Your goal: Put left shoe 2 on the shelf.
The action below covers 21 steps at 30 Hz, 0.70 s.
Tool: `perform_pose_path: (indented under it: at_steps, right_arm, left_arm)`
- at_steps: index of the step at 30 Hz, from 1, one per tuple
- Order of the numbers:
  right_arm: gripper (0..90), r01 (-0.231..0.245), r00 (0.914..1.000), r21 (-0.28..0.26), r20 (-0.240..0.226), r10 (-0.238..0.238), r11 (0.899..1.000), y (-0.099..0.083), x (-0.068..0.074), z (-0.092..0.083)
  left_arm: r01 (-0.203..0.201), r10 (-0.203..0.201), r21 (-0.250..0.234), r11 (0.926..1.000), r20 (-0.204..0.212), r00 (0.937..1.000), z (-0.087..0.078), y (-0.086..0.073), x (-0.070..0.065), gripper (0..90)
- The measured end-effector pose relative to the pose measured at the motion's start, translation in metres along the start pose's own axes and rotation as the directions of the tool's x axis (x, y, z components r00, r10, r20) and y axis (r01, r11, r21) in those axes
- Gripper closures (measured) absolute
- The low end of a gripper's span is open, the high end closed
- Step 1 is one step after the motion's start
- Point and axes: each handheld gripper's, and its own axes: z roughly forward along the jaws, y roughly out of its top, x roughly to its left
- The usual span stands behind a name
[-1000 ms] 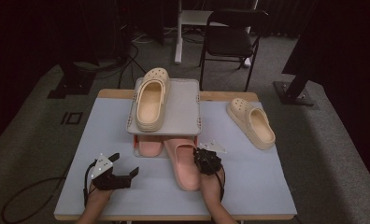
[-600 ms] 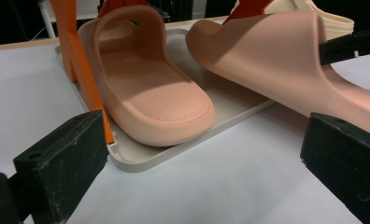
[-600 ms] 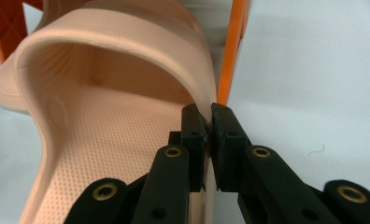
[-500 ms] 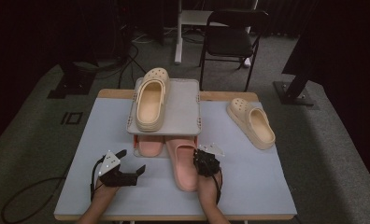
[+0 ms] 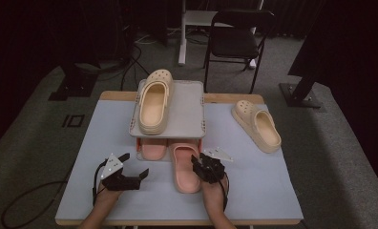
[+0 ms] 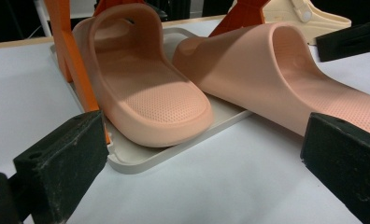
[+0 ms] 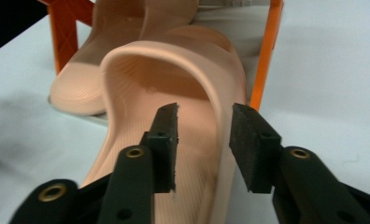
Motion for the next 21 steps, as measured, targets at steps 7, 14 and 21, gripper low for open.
perform_pose_path:
  at_steps: [7,14,21]
  right_arm:
    - [59.4,0.0,0.9994,-0.01,-0.034,0.0,1.0,-0.006,-0.01,-0.023]
    - [61.2,0.023,0.9986,0.007,-0.047,-0.023,1.0,-0.014,-0.014,-0.039]
    - [75.3,0.051,0.9964,0.027,-0.069,-0.049,0.998,-0.029,-0.011,-0.055]
  left_arm:
    - [-0.001,0.001,0.005,1.0,0.005,1.0,0.002,0.0,-0.002,0.9]
    - [0.003,-0.003,0.005,1.0,0.003,1.0,0.002,0.0,-0.003,0.9]
    - [0.002,-0.002,0.006,1.0,0.003,1.0,0.002,0.0,-0.003,0.8]
